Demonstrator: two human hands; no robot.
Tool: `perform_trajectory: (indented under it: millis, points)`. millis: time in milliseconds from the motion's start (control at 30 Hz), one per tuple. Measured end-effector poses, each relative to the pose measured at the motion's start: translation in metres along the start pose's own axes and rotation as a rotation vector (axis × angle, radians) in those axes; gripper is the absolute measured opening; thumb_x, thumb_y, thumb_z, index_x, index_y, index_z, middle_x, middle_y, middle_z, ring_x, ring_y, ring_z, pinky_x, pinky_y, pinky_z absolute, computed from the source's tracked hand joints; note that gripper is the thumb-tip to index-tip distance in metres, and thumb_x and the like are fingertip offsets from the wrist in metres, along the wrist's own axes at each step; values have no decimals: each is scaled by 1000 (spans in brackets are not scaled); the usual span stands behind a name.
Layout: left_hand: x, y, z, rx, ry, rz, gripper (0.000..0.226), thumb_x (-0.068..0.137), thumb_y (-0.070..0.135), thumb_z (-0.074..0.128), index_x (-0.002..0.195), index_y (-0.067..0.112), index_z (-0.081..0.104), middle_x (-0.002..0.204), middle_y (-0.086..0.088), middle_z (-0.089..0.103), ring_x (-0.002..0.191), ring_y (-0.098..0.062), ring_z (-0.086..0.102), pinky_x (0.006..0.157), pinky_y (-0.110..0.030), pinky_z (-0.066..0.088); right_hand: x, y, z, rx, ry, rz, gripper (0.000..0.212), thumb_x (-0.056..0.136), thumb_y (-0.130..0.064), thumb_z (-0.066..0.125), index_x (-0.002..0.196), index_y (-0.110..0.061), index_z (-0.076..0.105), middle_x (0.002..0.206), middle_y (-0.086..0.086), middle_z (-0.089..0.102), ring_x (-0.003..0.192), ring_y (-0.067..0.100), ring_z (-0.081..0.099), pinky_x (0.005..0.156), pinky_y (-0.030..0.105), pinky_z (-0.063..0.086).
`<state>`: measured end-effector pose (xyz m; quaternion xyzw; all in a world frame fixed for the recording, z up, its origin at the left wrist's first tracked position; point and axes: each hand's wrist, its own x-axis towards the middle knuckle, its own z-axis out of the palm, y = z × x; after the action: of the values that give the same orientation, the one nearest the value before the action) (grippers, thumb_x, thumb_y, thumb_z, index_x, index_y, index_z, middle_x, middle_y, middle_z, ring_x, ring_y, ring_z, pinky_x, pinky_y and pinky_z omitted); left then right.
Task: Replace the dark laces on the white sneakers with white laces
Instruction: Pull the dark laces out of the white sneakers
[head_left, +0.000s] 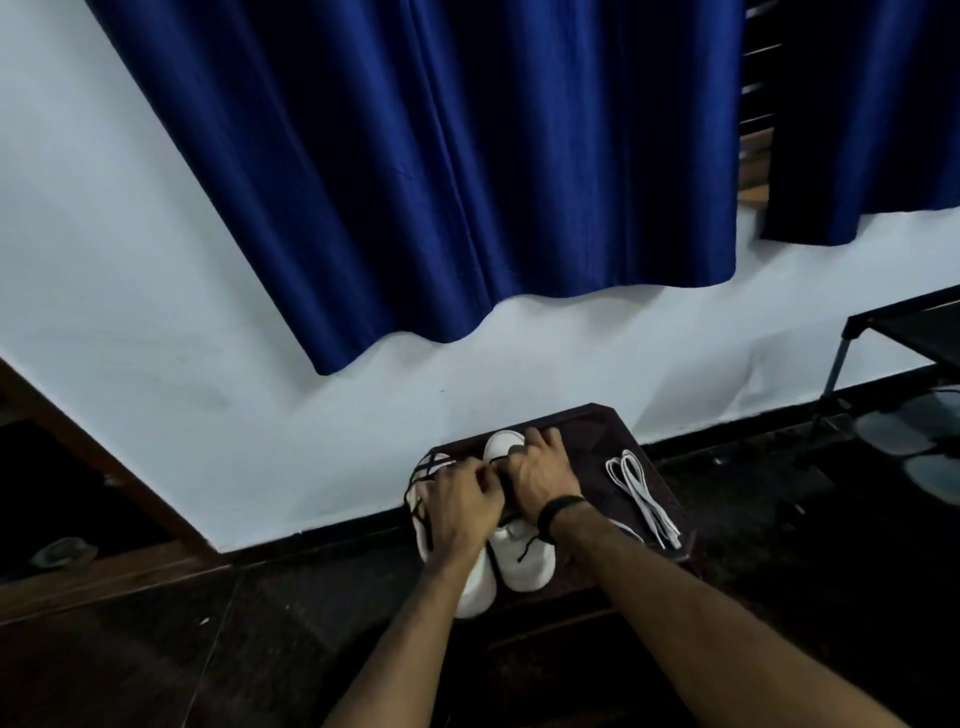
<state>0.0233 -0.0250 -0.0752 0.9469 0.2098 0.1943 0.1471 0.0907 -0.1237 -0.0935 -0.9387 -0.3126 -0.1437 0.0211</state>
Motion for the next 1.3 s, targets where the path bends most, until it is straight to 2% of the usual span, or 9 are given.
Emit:
perform_trajectory:
  millis: [133,300,367,500,600,767,967,1133,1300]
  points:
    - [-11,1,4,175,9,28,16,83,18,53,71,20,63,72,-3,68,79,-27,65,77,-40,33,10,7,-13,246,41,81,15,81,-25,59,80,-20,73,79,3,70,88,28,63,83,37,36]
    - [-13,6,10,238,28,11,10,73,14,59,65,20,62,64,-3,66,75,-26,64,76,-42,30,18,38,-19,937,51,895,22,85,-26,62,101,-16,73,108,17,69,102,35,64,85,35,52]
    - [-12,5,12,209,18,-6,12,81,18,56,72,19,65,71,-3,69,83,-27,64,80,-44,32,21,44,-20,808,-21,793,26,83,-24,62,106,-18,71,114,13,67,108,32,61,88,33,50]
    - [-11,4,11,159,5,-8,7,82,20,60,83,18,67,82,-6,71,93,-30,63,83,-44,28,26,37,-32,616,-87,111,56,74,-17,65,129,-21,58,129,3,59,121,24,52,97,30,45]
    - [-12,5,9,139,-11,-25,4,78,18,63,80,19,66,79,-5,70,90,-30,63,81,-43,27,27,22,-42,324,-300,-202,32,86,-28,60,118,-25,66,120,5,64,111,27,59,84,32,46]
    - [-15,5,8,181,43,-30,12,63,18,75,66,20,64,61,-2,65,71,-27,65,73,-40,23,29,24,-33,368,-132,-11,24,83,-19,57,102,-17,72,105,12,69,100,32,64,79,33,48]
    - [-14,4,14,187,19,-31,4,77,23,64,74,20,64,71,-2,68,84,-26,63,81,-44,33,21,73,-35,698,58,688,20,78,-20,61,92,-19,74,99,15,71,95,34,66,81,34,53]
    - [-11,3,18,201,62,-32,4,69,19,68,70,20,64,66,-2,66,80,-26,64,78,-42,31,20,59,-38,616,-56,202,51,72,-15,64,123,-20,62,129,1,58,116,23,56,95,28,46]
    - [-11,-1,18,170,36,-19,12,73,19,54,77,21,65,77,-3,69,91,-26,63,81,-43,28,23,16,-36,187,-185,-200,28,89,-37,56,111,-26,69,115,4,66,106,27,61,81,32,47]
